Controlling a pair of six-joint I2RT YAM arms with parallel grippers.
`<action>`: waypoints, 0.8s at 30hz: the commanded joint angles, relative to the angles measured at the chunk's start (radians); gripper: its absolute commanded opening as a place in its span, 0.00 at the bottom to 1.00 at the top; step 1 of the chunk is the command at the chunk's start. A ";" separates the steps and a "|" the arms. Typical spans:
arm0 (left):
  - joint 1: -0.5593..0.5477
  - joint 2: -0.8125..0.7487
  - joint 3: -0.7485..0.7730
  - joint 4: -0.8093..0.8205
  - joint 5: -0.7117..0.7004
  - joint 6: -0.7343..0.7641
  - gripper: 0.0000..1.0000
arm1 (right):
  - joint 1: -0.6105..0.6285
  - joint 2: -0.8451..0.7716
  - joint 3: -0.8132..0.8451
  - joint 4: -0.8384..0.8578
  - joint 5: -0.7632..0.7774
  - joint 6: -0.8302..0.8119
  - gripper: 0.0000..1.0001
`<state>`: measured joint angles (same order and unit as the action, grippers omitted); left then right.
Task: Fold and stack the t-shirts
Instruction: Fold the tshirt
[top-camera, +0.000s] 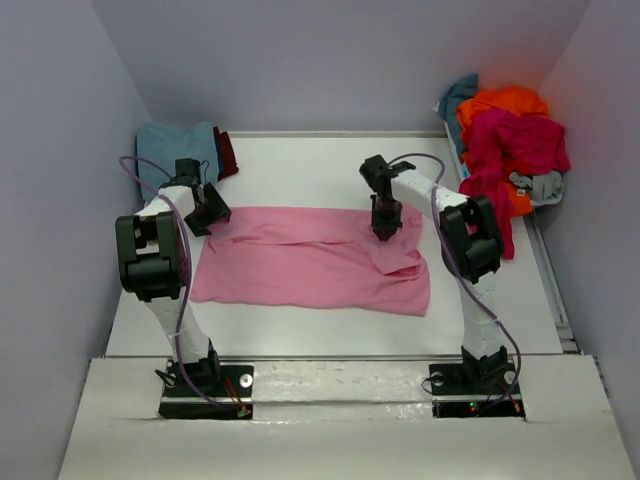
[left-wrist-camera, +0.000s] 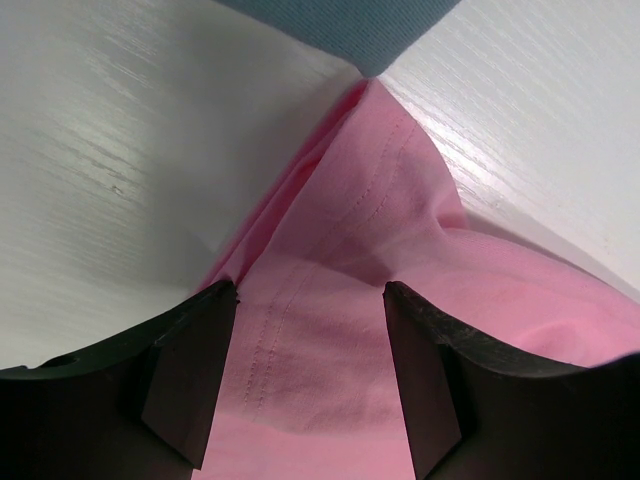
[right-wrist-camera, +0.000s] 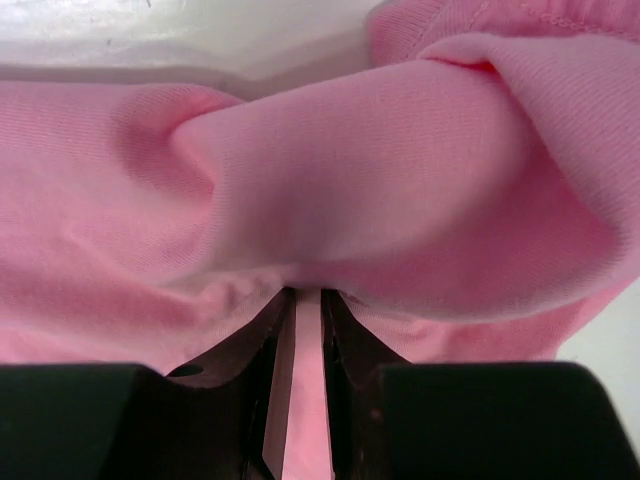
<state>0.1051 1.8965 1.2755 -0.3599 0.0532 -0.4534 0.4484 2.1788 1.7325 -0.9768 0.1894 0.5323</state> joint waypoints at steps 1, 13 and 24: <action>0.004 -0.066 0.005 -0.033 -0.013 0.015 0.73 | -0.037 0.048 0.038 0.038 -0.028 0.037 0.22; 0.036 -0.093 -0.002 -0.065 -0.038 0.012 0.74 | -0.230 0.026 -0.047 0.070 -0.068 0.038 0.23; 0.036 -0.086 0.018 -0.056 -0.029 0.013 0.73 | -0.249 0.042 -0.024 0.058 -0.130 -0.029 0.23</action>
<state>0.1406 1.8534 1.2755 -0.4088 0.0338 -0.4526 0.2016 2.1807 1.7218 -0.9482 0.0517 0.5415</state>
